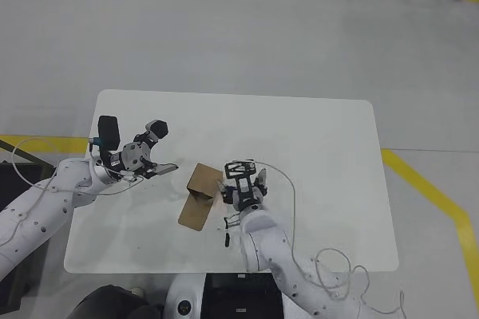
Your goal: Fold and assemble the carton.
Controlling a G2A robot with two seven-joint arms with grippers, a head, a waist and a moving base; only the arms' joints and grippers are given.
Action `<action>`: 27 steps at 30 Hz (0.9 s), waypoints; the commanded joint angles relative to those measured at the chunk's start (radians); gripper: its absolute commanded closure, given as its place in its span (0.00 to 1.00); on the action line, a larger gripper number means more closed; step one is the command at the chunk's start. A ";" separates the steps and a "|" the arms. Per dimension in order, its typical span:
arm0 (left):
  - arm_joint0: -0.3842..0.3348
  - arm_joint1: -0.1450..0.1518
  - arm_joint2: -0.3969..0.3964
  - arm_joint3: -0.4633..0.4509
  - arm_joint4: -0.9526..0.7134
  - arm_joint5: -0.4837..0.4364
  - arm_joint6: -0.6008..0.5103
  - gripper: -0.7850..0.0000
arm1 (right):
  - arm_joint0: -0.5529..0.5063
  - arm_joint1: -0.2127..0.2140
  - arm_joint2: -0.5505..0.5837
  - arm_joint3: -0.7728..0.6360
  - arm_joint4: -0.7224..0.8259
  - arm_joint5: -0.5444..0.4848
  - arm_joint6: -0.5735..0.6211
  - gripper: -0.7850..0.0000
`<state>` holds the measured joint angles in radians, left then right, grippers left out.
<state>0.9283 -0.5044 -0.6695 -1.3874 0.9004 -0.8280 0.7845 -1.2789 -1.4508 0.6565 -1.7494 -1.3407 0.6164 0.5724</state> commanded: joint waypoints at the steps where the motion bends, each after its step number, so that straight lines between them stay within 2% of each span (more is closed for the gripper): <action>1: 0.000 0.000 0.000 0.000 0.000 0.000 0.000 0.00 | -0.027 -0.001 0.004 -0.035 0.054 -0.048 -0.020 0.00; 5: 0.000 0.000 0.000 0.000 0.000 0.000 0.000 0.00 | -0.073 -0.004 -0.017 -0.017 0.087 -0.106 -0.070 0.00; 9: 0.000 0.000 0.000 0.000 0.000 0.000 0.000 0.00 | -0.085 -0.017 -0.060 0.036 0.067 -0.102 -0.107 0.00; 16: 0.000 0.000 0.000 0.000 0.000 0.000 0.000 0.00 | -0.075 -0.051 -0.113 0.104 0.030 -0.043 -0.156 0.00; 20: 0.000 0.000 0.000 0.000 0.000 0.000 0.000 0.00 | -0.056 -0.073 -0.109 0.162 0.030 0.013 -0.187 0.00; 27: 0.000 0.000 0.000 0.000 0.000 0.000 0.000 0.00 | -0.054 -0.091 -0.082 0.201 0.048 0.039 -0.214 0.00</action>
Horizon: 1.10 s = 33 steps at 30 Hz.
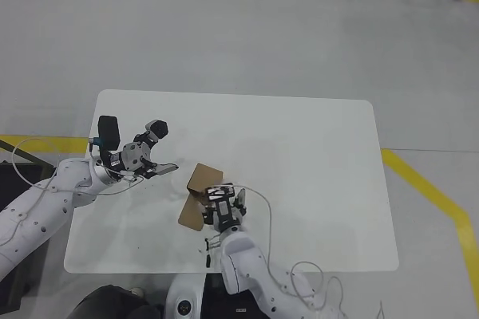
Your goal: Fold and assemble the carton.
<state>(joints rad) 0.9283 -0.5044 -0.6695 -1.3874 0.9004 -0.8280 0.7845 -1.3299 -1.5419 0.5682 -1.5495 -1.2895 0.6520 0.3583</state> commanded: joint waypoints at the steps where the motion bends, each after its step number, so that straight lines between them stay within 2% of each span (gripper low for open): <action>1: 0.000 0.000 0.000 0.000 0.000 0.000 0.000 0.00 | -0.006 0.000 0.014 0.001 -0.008 0.007 0.001 0.00; 8: 0.000 0.000 0.000 0.000 0.000 0.000 0.000 0.00 | -0.050 0.017 0.095 -0.036 -0.061 0.026 0.016 0.00; 17: 0.000 0.000 0.000 0.000 0.000 0.000 0.000 0.00 | -0.143 0.049 0.227 -0.150 -0.133 0.014 0.022 0.00; 20: 0.000 0.000 0.000 0.000 0.000 0.000 0.000 0.00 | -0.164 0.054 0.247 -0.175 -0.120 -0.039 0.016 0.00; 25: 0.000 0.000 0.000 0.000 0.000 0.000 0.000 0.00 | -0.180 0.058 0.234 -0.161 -0.073 -0.208 -0.025 0.00; 30: 0.000 0.000 0.000 0.000 0.000 0.000 0.000 0.00 | -0.172 0.052 0.224 -0.112 -0.066 -0.253 -0.124 0.00; 32: 0.000 0.000 0.000 0.000 0.000 0.000 0.000 0.00 | -0.171 0.050 0.228 -0.102 -0.049 -0.256 -0.150 0.24; 33: 0.000 0.000 0.000 0.000 0.000 0.000 0.000 0.00 | -0.171 0.049 0.231 -0.099 -0.043 -0.259 -0.158 0.40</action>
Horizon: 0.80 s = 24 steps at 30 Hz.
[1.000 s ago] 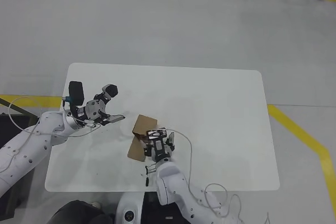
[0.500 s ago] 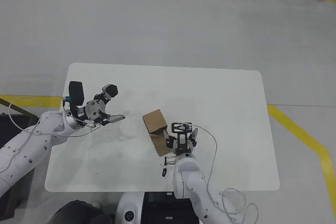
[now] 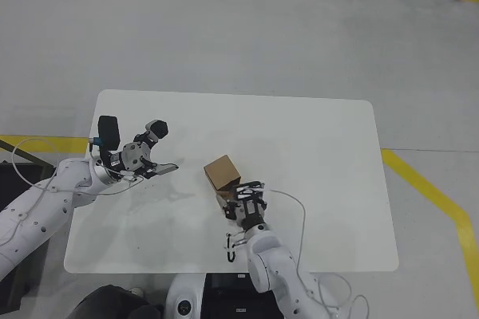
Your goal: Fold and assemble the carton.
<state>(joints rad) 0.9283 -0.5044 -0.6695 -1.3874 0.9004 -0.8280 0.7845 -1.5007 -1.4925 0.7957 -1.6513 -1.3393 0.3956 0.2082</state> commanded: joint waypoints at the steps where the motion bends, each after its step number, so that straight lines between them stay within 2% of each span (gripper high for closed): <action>1: 0.000 0.000 0.000 0.000 0.000 0.000 0.000 0.00 | -0.001 -0.001 0.006 0.006 0.011 -0.007 -0.012 0.50; 5: 0.000 0.000 0.000 0.000 0.000 0.000 0.000 0.00 | 0.000 -0.001 0.021 0.021 0.030 -0.031 -0.022 0.52; 8: 0.000 0.000 0.000 0.000 0.000 0.000 0.000 0.00 | 0.005 -0.002 0.029 0.035 0.046 -0.047 -0.033 0.64; 10: 0.000 0.000 0.000 0.000 0.000 0.000 0.000 0.00 | 0.006 -0.003 0.033 0.043 0.054 -0.053 -0.042 0.79; 21: 0.000 0.000 0.000 0.000 0.000 0.000 0.000 0.00 | 0.010 -0.010 0.044 0.047 0.092 -0.087 -0.105 0.70; 24: 0.000 0.000 0.000 0.000 0.000 0.000 0.000 0.00 | 0.014 -0.011 0.055 0.052 0.098 -0.078 -0.102 0.64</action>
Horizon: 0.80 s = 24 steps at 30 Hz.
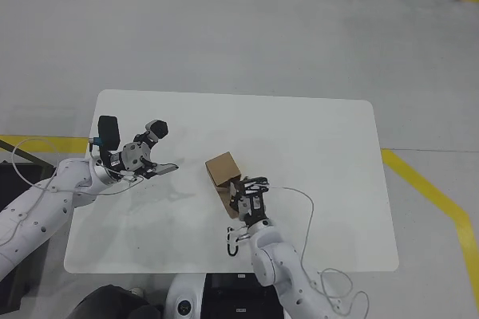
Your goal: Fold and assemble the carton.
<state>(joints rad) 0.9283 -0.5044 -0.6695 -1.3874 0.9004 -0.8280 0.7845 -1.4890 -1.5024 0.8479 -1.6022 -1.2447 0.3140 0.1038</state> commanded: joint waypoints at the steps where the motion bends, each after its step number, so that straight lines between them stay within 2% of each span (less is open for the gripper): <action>1: 0.000 0.000 0.000 0.000 0.000 0.000 0.000 0.00 | 0.005 -0.002 0.004 0.007 0.007 0.003 0.004 0.63; 5: 0.000 0.000 0.000 0.000 0.000 0.000 0.000 0.00 | 0.020 -0.006 0.007 0.029 0.030 -0.007 0.004 0.66; 7: 0.000 0.000 0.000 0.000 0.000 0.000 0.000 0.00 | 0.028 -0.009 0.005 0.045 0.039 -0.007 -0.001 0.72; 11: 0.000 0.000 0.000 0.000 0.000 0.000 0.000 0.00 | 0.043 -0.017 -0.004 0.074 0.057 -0.006 -0.004 0.92; 13: 0.000 0.000 0.000 0.000 0.000 0.000 0.000 0.00 | 0.046 -0.019 -0.006 0.082 0.064 -0.004 -0.010 0.98; 20: 0.000 0.000 0.000 0.000 0.000 0.000 0.000 0.00 | 0.048 -0.021 0.009 0.087 0.066 -0.006 -0.028 1.00; 24: 0.000 0.000 0.000 0.000 0.000 0.000 0.000 0.00 | 0.043 -0.012 0.015 0.047 0.013 -0.068 -0.023 1.00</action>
<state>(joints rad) 0.9283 -0.5044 -0.6695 -1.3874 0.9004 -0.8280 0.7845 -1.4446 -1.5176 0.8622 -1.5426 -1.2081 0.2681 0.0759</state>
